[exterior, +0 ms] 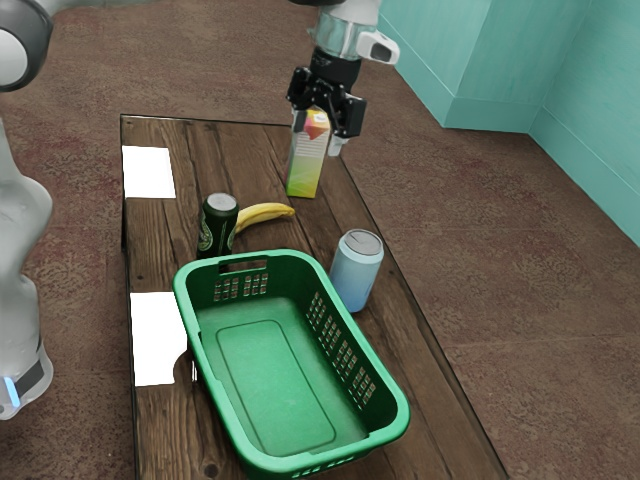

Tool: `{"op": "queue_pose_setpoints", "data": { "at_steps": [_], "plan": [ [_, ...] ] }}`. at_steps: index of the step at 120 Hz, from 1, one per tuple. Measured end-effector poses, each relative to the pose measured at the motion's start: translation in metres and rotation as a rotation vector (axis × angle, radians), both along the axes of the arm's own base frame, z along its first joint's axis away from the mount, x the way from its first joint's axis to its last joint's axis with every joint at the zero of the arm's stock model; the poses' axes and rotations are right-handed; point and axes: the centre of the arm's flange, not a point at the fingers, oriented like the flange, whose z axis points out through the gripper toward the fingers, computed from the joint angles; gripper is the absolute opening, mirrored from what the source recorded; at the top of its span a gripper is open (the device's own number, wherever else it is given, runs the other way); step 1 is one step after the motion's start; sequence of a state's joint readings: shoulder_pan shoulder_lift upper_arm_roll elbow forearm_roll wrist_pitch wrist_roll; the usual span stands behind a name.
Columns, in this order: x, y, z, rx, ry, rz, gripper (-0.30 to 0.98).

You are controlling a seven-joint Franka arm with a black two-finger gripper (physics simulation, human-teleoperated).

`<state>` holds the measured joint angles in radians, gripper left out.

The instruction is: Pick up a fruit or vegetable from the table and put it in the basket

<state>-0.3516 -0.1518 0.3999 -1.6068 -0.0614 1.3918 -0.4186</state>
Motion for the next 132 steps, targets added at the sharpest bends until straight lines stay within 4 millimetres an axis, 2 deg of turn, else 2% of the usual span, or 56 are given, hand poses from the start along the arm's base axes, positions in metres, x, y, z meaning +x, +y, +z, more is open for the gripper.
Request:
{"op": "queue_pose_setpoints", "data": {
  "at_steps": [19, 27, 40, 51, 62, 66, 70, 76, 81, 85, 94, 105, 121, 132],
  "plan": [
    [0.007, 0.003, 0.009, 0.007, -0.004, 0.124, 0.69],
    [0.013, 0.029, 0.003, 0.014, 0.008, 0.217, 0.69],
    [0.032, 0.058, -0.023, 0.036, 0.064, 0.359, 0.69],
    [0.025, 0.076, -0.018, 0.03, 0.059, 0.459, 0.69],
    [0.018, 0.113, -0.023, 0.034, 0.079, 0.591, 0.69],
    [0.007, 0.124, -0.024, 0.021, 0.086, 0.627, 0.69],
    [-0.019, 0.124, -0.026, 0.006, 0.083, 0.642, 0.69],
    [-0.047, 0.108, -0.031, 0.009, 0.067, 0.645, 0.69],
    [-0.06, 0.103, -0.036, 0.022, 0.055, 0.67, 0.69],
    [-0.065, 0.099, -0.051, 0.032, 0.064, 0.69, 0.69],
    [-0.07, 0.095, -0.089, 0.05, 0.089, 0.733, 0.69],
    [-0.066, 0.102, -0.115, 0.07, 0.096, 0.789, 0.69],
    [-0.06, 0.108, -0.122, 0.075, 0.062, 0.766, 0.69],
    [-0.071, 0.098, -0.133, 0.093, 0.037, 0.717, 0.69]
  ]
}}
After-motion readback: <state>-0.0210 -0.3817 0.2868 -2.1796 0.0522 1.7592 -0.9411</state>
